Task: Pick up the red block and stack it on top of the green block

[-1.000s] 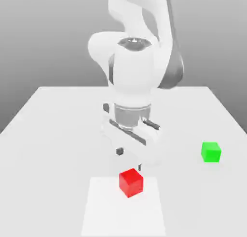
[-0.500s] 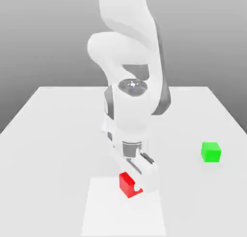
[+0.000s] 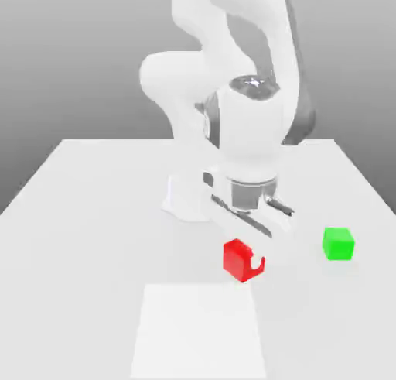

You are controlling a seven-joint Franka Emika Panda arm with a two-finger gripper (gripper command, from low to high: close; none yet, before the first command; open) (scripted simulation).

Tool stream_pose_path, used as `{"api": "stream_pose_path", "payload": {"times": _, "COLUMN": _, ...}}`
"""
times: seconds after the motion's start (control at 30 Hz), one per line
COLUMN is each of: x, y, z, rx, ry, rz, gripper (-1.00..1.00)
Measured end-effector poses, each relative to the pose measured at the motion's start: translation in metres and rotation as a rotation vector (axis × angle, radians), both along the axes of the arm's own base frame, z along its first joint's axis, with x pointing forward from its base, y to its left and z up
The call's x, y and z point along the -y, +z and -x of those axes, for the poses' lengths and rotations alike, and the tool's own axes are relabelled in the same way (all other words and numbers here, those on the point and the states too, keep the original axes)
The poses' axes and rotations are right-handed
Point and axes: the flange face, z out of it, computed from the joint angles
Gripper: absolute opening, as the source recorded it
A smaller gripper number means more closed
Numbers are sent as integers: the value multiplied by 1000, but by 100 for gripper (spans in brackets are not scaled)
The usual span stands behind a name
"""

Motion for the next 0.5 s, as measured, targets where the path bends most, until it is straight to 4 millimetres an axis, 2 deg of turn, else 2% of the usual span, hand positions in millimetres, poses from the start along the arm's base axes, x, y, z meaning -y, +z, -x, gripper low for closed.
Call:
{"api": "stream_pose_path", "payload": {"times": 0.13, "x": -76, "y": 10, "z": 43, "rx": 0, "ry": 130, "rz": -1, "gripper": -100}}
{"api": "stream_pose_path", "payload": {"times": 0.3, "x": -151, "y": 16, "z": 122, "rx": -6, "ry": 294, "rz": 6, "gripper": -100}}
{"api": "stream_pose_path", "payload": {"times": 0.37, "x": -162, "y": 14, "z": 137, "rx": -4, "ry": 322, "rz": 9, "gripper": -100}}
{"api": "stream_pose_path", "payload": {"times": 0.5, "x": -166, "y": 5, "z": 141, "rx": 4, "ry": 332, "rz": 12, "gripper": -100}}
